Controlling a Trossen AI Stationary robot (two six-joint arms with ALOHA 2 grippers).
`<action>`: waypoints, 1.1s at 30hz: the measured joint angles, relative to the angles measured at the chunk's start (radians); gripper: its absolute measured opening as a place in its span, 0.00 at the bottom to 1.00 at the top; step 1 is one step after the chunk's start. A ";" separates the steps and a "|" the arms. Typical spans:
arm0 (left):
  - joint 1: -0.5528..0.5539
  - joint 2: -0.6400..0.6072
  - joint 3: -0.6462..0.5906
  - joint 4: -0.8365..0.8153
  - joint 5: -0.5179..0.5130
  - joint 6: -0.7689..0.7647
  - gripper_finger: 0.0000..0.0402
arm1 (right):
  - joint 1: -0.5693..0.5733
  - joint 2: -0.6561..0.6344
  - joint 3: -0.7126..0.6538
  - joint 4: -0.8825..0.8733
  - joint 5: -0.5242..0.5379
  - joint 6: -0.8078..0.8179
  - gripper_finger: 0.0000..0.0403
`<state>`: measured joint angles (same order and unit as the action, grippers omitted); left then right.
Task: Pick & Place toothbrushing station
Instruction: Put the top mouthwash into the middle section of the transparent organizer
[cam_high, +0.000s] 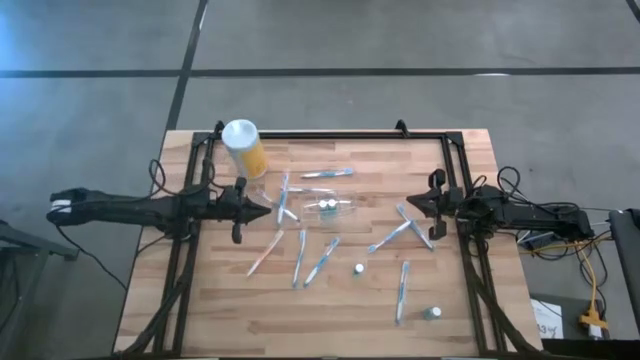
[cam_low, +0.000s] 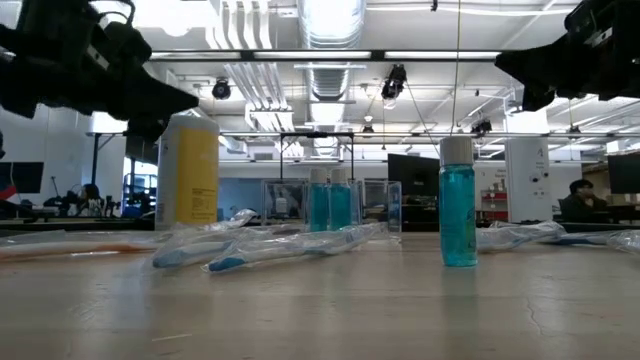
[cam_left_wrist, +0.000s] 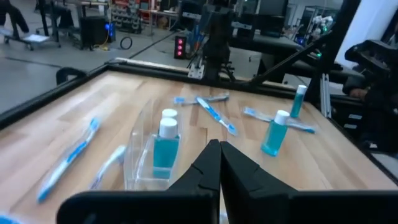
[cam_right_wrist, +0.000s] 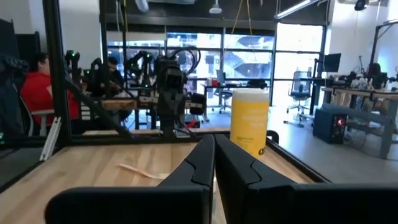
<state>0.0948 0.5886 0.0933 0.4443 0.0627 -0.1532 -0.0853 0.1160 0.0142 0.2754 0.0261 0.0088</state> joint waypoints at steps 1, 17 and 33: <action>0.001 -0.003 -0.011 0.012 -0.002 -0.011 0.01 | 0.000 0.011 0.013 -0.016 0.000 0.000 0.02; 0.002 -0.008 -0.083 0.073 -0.088 -0.082 0.01 | 0.057 0.606 0.739 -0.748 -0.001 -0.005 0.03; 0.002 -0.006 -0.085 0.026 -0.087 -0.085 0.01 | 0.310 1.200 1.161 -0.988 -0.003 -0.072 0.47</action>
<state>0.0963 0.5827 0.0086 0.4702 -0.0246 -0.2382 0.2248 1.3155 1.1752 -0.7124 0.0235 -0.0633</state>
